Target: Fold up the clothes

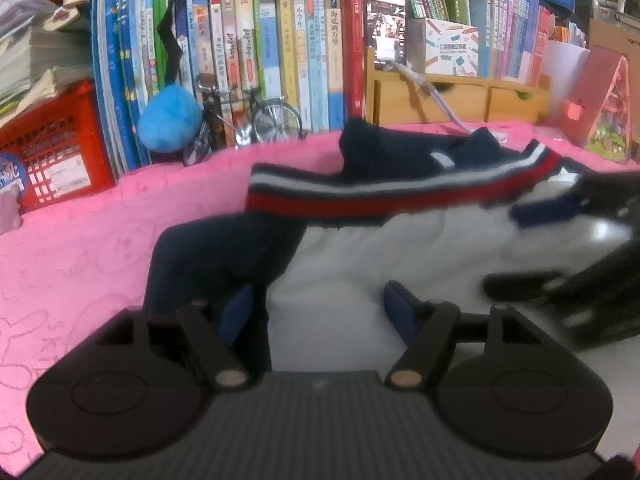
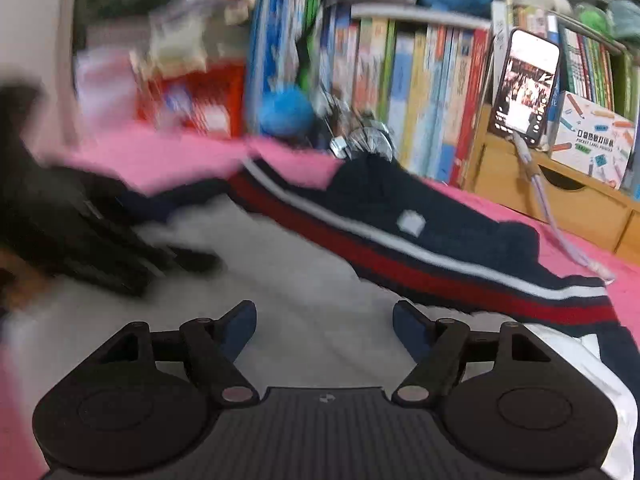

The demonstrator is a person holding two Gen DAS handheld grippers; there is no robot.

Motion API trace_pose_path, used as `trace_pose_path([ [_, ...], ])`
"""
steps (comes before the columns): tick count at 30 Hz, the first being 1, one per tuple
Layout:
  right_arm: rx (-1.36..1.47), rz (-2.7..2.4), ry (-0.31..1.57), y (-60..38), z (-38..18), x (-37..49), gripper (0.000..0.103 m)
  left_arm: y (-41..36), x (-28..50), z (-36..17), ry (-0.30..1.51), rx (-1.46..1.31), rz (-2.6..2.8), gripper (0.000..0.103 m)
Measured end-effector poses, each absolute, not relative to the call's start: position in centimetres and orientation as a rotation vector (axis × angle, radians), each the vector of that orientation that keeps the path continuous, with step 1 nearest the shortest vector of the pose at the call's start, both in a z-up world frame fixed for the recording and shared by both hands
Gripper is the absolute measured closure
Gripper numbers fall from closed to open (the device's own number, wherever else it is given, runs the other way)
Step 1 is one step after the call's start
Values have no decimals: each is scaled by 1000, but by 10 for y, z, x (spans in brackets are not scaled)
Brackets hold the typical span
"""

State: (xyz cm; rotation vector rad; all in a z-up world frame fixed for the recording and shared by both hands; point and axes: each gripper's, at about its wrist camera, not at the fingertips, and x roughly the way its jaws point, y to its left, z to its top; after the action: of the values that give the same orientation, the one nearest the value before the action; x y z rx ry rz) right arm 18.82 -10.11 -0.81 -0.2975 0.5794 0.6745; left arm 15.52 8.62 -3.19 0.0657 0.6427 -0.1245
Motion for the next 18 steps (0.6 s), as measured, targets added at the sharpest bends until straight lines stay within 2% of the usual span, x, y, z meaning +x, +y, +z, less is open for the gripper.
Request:
trace_pose_path([
  [1,-304,650,582,-102,-10,193,31,86,155,-32,643,64,-124,29],
  [14,-321,438,576,-186,-6,215,37,87,156,-34,646,56,-128,28],
  [18,-243,347,592,-212,-6,226,30,87,157,-34,647,52,-129,27],
])
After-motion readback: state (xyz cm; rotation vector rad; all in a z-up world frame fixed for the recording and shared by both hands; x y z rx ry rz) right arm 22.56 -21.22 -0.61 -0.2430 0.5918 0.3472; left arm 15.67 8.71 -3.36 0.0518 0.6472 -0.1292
